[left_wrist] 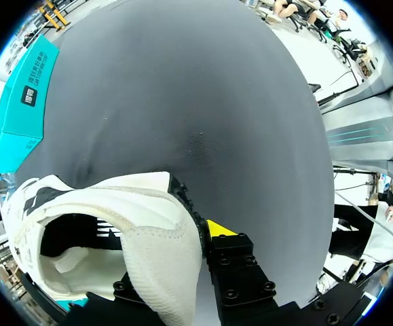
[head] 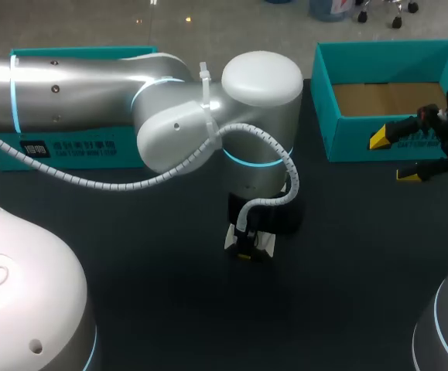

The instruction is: Take the shoe out of the shoebox, open the shoe tongue, remove and reinsert the insole, then place the shoe into the shoebox

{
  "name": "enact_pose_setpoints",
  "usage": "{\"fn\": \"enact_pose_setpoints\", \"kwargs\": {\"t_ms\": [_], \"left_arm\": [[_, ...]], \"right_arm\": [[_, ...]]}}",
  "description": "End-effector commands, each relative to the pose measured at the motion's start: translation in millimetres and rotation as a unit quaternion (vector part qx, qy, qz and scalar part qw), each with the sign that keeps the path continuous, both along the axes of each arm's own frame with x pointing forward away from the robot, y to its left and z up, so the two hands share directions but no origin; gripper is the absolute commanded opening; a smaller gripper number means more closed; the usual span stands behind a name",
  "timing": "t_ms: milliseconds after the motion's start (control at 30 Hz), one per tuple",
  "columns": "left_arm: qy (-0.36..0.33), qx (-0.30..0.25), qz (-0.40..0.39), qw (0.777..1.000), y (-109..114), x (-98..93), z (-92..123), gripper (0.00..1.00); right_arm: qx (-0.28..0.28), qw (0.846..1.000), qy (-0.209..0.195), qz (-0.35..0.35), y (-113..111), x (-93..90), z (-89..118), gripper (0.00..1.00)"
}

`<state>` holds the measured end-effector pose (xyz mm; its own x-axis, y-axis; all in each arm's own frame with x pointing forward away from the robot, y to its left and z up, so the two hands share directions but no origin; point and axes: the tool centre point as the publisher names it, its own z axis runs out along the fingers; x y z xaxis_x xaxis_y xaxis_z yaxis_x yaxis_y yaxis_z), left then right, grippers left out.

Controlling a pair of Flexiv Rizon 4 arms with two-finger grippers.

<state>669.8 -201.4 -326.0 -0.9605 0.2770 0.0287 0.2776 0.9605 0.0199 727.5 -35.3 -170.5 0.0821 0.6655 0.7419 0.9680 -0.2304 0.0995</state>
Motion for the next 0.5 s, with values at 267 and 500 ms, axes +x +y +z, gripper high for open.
{"fn": "enact_pose_setpoints", "kwargs": {"t_ms": [267, 500], "left_arm": [[-0.042, 0.012, 0.018, 0.999, 10, 3.2, 82, 0.0], [-0.059, 0.0, 0.026, 0.998, 8, 8.3, 96, 0.0]], "right_arm": [[-0.001, 1.0, 0.001, -0.001, 0, -0.2, 0, 1.0], [-0.001, 1.0, 0.001, -0.001, 0, -0.2, 0, 1.0]]}}
